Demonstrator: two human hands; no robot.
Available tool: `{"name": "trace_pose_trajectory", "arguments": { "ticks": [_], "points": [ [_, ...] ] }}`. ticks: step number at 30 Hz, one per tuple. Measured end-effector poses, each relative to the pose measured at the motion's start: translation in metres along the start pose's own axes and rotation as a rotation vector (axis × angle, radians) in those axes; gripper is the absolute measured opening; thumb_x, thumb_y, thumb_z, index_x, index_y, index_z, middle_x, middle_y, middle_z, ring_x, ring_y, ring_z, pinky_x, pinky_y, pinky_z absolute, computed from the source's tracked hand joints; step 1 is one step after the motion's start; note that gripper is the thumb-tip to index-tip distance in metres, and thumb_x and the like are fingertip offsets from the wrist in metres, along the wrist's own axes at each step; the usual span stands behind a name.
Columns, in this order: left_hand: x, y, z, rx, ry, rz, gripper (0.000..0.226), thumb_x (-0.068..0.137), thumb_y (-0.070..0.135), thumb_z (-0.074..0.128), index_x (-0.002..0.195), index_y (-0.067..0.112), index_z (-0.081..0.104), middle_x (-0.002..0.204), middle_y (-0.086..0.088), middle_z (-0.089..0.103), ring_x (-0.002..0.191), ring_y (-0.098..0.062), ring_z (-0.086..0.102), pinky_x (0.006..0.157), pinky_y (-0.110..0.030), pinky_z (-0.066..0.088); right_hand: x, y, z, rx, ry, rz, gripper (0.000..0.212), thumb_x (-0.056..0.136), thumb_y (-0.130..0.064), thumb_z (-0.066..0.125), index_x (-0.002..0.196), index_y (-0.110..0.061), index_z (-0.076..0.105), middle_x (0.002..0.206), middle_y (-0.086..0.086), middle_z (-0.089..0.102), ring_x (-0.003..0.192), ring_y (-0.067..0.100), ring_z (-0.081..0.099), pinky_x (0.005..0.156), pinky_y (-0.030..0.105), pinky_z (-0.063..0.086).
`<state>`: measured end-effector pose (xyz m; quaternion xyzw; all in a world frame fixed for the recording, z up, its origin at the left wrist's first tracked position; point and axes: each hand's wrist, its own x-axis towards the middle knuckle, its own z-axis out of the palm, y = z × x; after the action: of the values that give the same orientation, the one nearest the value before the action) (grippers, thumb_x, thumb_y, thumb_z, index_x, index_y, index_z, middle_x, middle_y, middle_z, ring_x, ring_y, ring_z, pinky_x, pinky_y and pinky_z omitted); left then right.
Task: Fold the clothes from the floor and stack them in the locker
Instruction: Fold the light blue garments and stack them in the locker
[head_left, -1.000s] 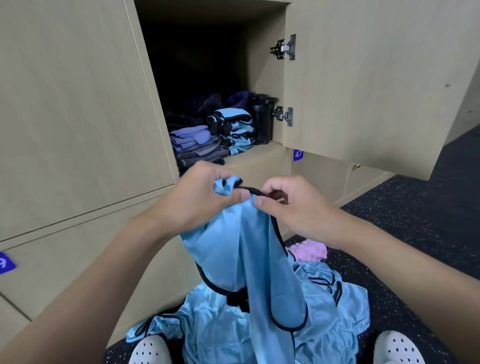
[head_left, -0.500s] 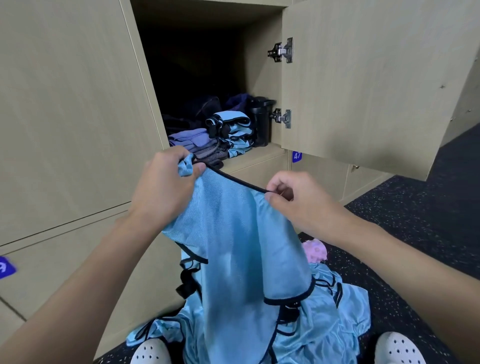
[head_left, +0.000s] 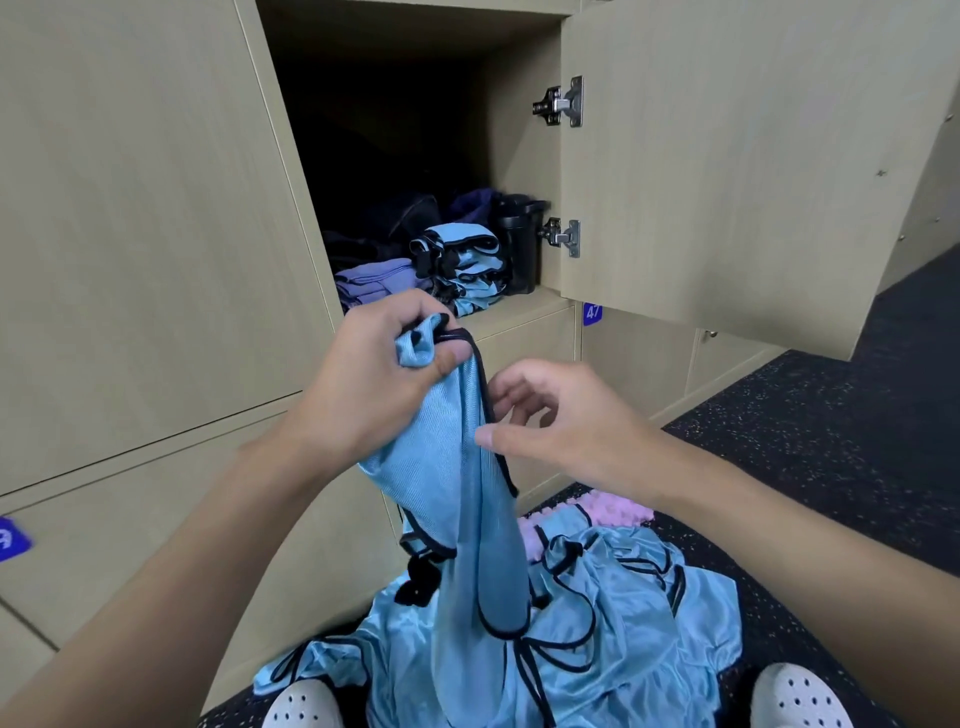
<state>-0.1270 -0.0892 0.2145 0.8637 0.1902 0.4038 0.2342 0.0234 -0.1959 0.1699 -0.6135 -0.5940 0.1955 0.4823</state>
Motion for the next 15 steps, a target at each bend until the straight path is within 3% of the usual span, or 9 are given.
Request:
{"name": "trace_pose_trajectory", "arguments": {
  "ticks": [3, 7, 11, 15],
  "points": [
    [0.0, 0.001, 0.0, -0.027, -0.017, 0.032, 0.023, 0.088, 0.009, 0.074, 0.078, 0.021, 0.057, 0.073, 0.011, 0.057, 0.064, 0.005, 0.052, 0.062, -0.007, 0.04, -0.001, 0.001, 0.005, 0.009, -0.009, 0.001, 0.023, 0.082, -0.016, 0.078, 0.1, -0.015, 0.064, 0.094, 0.002, 0.069, 0.071, 0.004, 0.057, 0.061, 0.012, 0.044],
    [-0.001, 0.001, -0.002, -0.041, -0.036, 0.073, 0.022, 0.088, 0.002, 0.072, 0.081, 0.017, 0.057, 0.074, 0.012, 0.056, 0.066, 0.005, 0.051, 0.064, -0.006, 0.038, 0.002, 0.006, 0.006, 0.019, -0.001, 0.033, 0.024, 0.083, -0.013, 0.077, 0.096, -0.018, 0.058, 0.087, 0.011, 0.069, 0.066, 0.007, 0.054, 0.062, 0.02, 0.045],
    [0.0, -0.002, -0.006, -0.003, -0.038, 0.06, 0.017, 0.086, 0.0, 0.072, 0.084, 0.01, 0.059, 0.075, 0.01, 0.056, 0.066, 0.008, 0.051, 0.065, -0.005, 0.038, 0.002, 0.009, 0.003, -0.037, -0.019, 0.037, 0.022, 0.084, -0.012, 0.077, 0.075, -0.018, 0.057, 0.066, -0.004, 0.053, 0.054, 0.002, 0.042, 0.052, 0.016, 0.035],
    [0.004, -0.018, -0.013, 0.103, -0.012, -0.018, 0.02, 0.087, 0.002, 0.073, 0.081, 0.015, 0.058, 0.077, 0.002, 0.059, 0.064, 0.0, 0.048, 0.061, -0.008, 0.036, 0.002, 0.008, -0.008, -0.112, -0.046, 0.098, 0.028, 0.084, -0.017, 0.077, 0.07, -0.016, 0.053, 0.057, -0.007, 0.045, 0.046, 0.002, 0.035, 0.047, 0.015, 0.028]
  ]
}}
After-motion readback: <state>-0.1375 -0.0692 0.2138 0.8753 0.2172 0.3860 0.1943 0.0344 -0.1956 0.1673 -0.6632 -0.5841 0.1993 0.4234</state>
